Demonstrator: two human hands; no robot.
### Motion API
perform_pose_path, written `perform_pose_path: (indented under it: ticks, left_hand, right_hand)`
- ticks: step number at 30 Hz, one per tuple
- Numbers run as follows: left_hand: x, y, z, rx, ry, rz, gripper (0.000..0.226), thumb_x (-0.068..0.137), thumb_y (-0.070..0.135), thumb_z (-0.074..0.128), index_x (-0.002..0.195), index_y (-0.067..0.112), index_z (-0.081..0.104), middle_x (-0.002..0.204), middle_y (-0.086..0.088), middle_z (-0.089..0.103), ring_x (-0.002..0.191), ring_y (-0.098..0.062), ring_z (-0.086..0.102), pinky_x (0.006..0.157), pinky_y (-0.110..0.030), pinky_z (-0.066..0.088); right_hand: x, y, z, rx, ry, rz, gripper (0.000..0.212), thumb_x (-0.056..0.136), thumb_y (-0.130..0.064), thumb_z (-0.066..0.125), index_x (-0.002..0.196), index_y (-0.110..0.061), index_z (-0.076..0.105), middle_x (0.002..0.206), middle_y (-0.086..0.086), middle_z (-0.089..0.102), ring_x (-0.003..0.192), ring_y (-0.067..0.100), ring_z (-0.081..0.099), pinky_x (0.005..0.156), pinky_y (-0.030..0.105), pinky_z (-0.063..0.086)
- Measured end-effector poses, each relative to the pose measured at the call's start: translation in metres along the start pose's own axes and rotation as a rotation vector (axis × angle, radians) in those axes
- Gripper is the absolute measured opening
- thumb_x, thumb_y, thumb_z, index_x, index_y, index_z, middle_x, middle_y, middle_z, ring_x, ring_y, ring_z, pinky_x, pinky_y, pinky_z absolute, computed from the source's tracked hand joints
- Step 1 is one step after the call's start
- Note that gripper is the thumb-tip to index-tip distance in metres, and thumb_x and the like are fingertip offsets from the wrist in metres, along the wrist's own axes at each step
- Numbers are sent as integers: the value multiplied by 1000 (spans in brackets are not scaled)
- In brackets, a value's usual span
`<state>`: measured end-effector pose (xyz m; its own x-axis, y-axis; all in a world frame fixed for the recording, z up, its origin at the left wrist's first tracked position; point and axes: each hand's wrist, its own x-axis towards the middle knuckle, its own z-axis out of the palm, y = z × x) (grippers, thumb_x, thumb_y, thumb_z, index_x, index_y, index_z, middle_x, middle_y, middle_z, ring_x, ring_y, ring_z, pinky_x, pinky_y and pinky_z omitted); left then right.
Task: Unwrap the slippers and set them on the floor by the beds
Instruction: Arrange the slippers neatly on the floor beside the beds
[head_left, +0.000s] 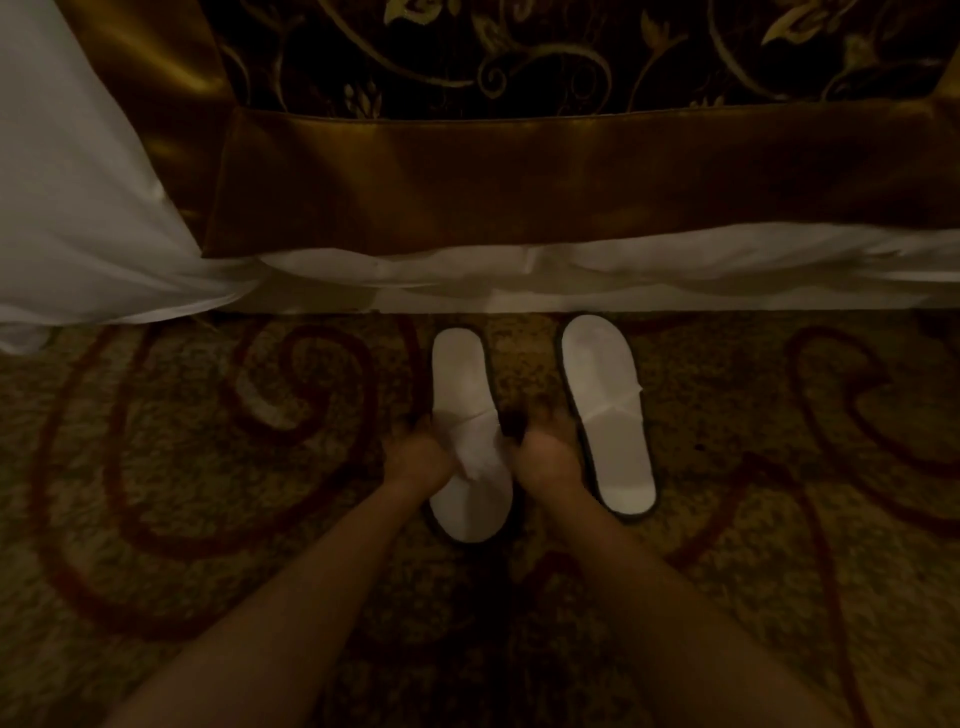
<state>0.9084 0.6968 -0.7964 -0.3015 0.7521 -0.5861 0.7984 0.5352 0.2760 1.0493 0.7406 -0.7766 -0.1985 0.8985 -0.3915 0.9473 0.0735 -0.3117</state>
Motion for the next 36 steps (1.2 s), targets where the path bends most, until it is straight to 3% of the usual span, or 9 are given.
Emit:
perform_pose_path:
  ticks: [2,5,9,13,16,20,27,32,36]
  left_hand:
    - [1,1,0,-42,60,7,56,94,33,45,141,8,29,142,-14,43,132,-33,34,114,-38,25]
    - [-2,8,-5,-74,187,50,51,92,20,47,139,8,34,136,-16,48,127,-33,39,107,-33,29]
    - [-7,27,-13,-121,255,164,50,90,10,44,139,10,38,139,-13,48,127,-31,41,104,-31,30]
    - [-6,49,-24,-293,258,226,50,91,12,46,141,13,36,140,-16,44,130,-32,36,107,-33,30]
    - [4,71,-40,-380,172,289,58,94,25,48,146,18,26,151,-13,33,138,-30,29,114,-37,25]
    - [7,105,-47,-146,194,479,62,92,36,50,147,21,25,156,-9,24,143,-28,19,119,-35,12]
    - [-13,127,-14,-245,-214,502,39,96,29,45,132,13,50,139,-10,49,124,-26,46,96,-23,35]
    - [-21,131,11,-545,-93,190,38,98,23,42,134,9,44,136,-17,48,121,-32,47,91,-26,37]
    - [-20,144,29,-929,-143,-75,46,98,19,41,142,10,33,143,-17,43,126,-36,45,108,-44,39]
  right_hand:
    - [0,21,-7,-156,204,120,67,92,-41,44,141,-1,22,144,23,33,131,34,33,110,40,26]
    - [0,56,-16,-180,170,321,96,83,-57,52,145,0,6,150,27,19,136,41,24,114,46,20]
    - [6,78,-17,46,121,420,103,76,-53,66,144,1,13,148,25,24,134,41,25,109,46,27]
    - [7,90,-31,25,124,249,85,81,-45,63,139,3,26,142,23,35,130,38,31,108,42,25]
    - [-2,111,-55,74,-19,24,96,74,-37,72,146,-6,17,146,20,31,133,37,29,109,40,28]
    - [-21,138,-88,-101,-166,-272,104,71,-34,73,149,-25,5,155,5,20,141,23,19,113,33,22]
    - [-27,152,-117,-325,-90,-430,97,75,-17,67,149,-24,4,158,1,11,146,17,2,116,33,-9]
    - [-23,134,-98,-156,226,-3,74,88,-19,51,149,-11,9,158,12,13,145,26,13,120,40,10]
    - [-17,100,-71,411,29,362,61,92,-38,50,133,3,33,138,24,44,122,37,47,99,41,43]
